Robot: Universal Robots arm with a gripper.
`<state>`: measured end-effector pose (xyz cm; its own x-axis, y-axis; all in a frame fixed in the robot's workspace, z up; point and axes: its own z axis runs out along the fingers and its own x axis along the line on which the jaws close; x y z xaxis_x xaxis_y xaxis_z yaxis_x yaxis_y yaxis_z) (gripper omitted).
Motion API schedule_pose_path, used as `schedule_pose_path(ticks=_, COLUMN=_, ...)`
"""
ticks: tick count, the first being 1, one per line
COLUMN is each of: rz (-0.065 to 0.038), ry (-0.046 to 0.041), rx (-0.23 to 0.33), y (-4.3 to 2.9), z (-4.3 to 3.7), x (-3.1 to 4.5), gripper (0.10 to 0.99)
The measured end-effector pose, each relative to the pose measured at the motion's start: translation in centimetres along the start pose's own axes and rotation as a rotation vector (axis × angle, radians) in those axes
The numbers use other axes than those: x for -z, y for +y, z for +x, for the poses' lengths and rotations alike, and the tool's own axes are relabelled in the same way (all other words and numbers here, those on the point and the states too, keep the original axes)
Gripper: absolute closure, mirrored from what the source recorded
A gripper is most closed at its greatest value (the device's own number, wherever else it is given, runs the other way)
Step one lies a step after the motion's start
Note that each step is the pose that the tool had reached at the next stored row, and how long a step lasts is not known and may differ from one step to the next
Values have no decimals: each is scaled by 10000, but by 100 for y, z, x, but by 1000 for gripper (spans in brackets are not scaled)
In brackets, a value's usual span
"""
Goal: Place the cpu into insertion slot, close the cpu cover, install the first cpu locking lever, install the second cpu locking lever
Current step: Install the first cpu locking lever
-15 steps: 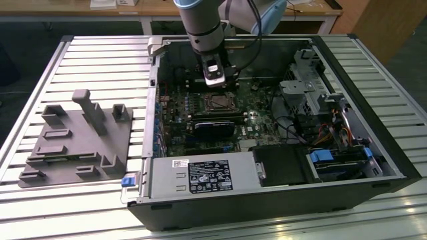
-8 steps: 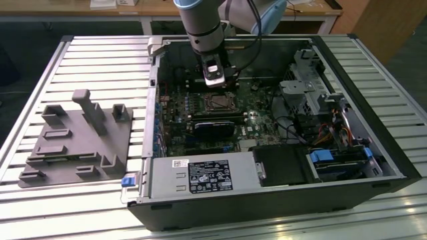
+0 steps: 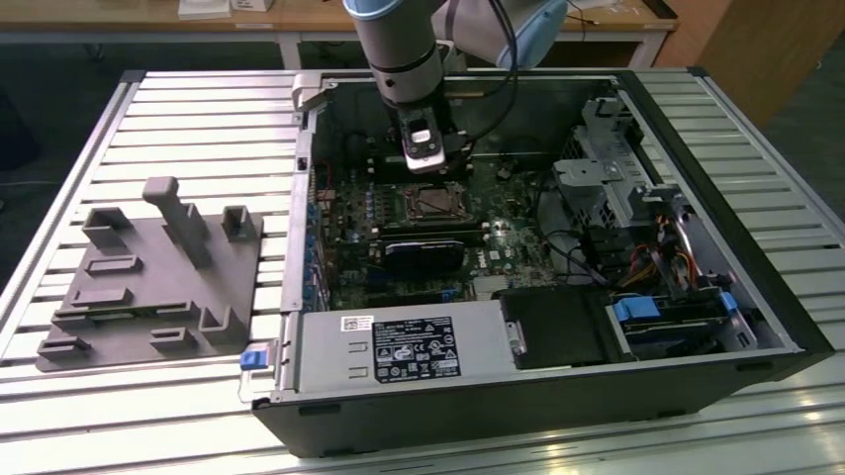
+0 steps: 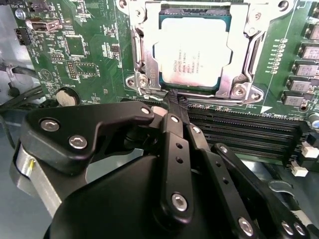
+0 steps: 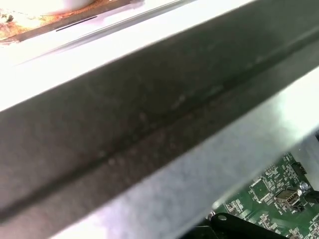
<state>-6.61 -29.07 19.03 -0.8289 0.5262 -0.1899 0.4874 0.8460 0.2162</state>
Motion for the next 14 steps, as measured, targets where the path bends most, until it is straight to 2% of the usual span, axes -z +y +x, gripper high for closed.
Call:
schedule_pose_path(ticks=6, rz=-8, ry=1, rx=-1, y=4, z=-3, x=15, gripper=980)
schedule_pose_path(ticks=14, rz=-3, ry=1, rx=-1, y=29, z=-25, x=128, gripper=980)
